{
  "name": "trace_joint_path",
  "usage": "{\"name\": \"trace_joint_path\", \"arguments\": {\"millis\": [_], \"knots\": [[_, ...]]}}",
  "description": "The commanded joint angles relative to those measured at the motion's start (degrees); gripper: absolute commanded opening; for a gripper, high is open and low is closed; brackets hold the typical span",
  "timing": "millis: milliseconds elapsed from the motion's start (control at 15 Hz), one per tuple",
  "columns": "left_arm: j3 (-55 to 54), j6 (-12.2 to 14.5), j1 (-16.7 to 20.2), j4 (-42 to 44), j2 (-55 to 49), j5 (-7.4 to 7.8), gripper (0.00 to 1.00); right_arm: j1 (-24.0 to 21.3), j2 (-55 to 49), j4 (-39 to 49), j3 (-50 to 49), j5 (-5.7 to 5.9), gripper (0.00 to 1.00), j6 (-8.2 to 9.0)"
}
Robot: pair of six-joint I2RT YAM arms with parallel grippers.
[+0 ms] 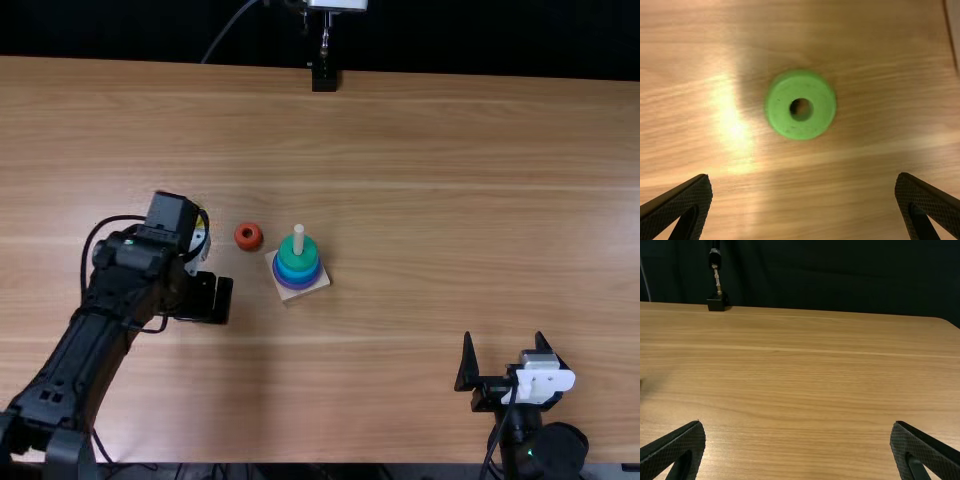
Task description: Build the Hanoi tower: stack the rings onto the peg from bottom to top in this color order: purple, dark blue, light blue, dark green, light green, yellow, orange.
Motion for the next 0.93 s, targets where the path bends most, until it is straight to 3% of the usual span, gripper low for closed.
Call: {"name": "trace_joint_path", "arguments": {"millis": [0, 67, 200, 400, 867], "knots": [[1.8, -1.2, -1.2, 0.4, 2.1, -3.14, 1.0, -0.7, -0.7, -4.6, -3.4, -0.62, 1.0, 0.0], [1.7, -1.0, -1.6, 0.9, 3.3, -4.61, 1.0, -0.7, -0.7, -4.6, -3.4, -0.62, 1.0, 0.0], [1.4, -0.8, -1.9, 4.2, 4.8, -5.35, 1.0, -0.7, -0.7, -4.6, -3.4, -0.62, 1.0, 0.0], [1.1, -0.8, -1.9, 10.2, 7.8, -5.03, 1.0, -0.7, -0.7, -4.6, -3.4, -0.62, 1.0, 0.0], [-1.3, -0.6, -1.7, 10.3, 10.9, -4.61, 1.0, -0.7, -0.7, -4.6, -3.4, -0.62, 1.0, 0.0]]}}
